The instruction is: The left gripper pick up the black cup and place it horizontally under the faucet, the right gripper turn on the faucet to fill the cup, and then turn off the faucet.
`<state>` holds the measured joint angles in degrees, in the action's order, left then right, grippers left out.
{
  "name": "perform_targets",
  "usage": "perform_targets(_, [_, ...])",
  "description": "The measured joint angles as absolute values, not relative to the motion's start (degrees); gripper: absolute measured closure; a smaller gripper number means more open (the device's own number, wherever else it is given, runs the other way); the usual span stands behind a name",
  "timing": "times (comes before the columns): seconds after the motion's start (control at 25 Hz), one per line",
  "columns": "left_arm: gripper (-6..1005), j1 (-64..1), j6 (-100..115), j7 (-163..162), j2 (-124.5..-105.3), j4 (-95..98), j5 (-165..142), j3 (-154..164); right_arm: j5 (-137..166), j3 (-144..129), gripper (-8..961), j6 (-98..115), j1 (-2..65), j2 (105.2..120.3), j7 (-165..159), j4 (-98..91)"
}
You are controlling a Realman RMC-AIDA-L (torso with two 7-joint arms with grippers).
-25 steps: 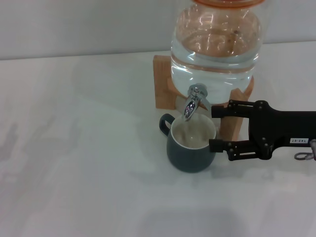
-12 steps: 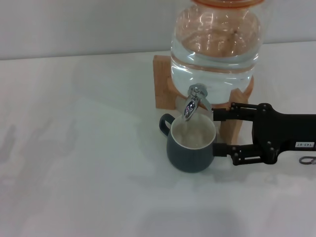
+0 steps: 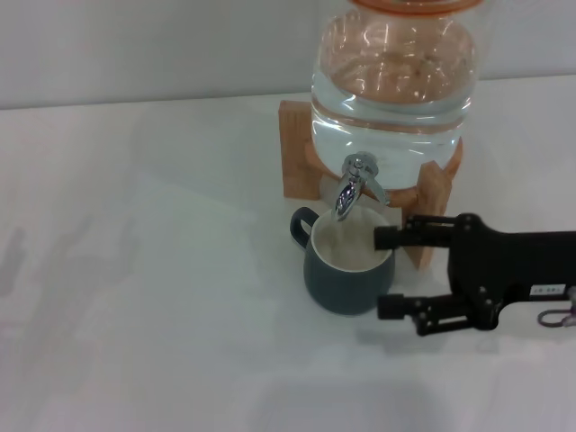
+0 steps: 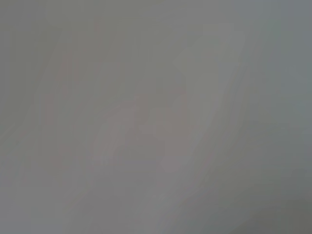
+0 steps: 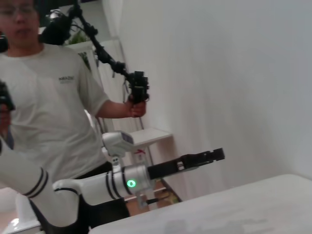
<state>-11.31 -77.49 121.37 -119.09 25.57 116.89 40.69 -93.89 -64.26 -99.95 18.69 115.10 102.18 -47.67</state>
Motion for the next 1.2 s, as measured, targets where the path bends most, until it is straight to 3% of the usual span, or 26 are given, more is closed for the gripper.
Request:
perform_targets(0.6, [485,-11.1,-77.4,122.0,-119.09,24.9,117.1,40.7,-101.3,-81.9,115,-85.9,18.9,115.22,99.6,-53.0])
perform_targets(1.2, [484,-9.9,-77.6,122.0,-119.09,24.9,117.4,40.7,-103.5,-81.1,115,-82.0,18.0,115.06,98.6,-54.0])
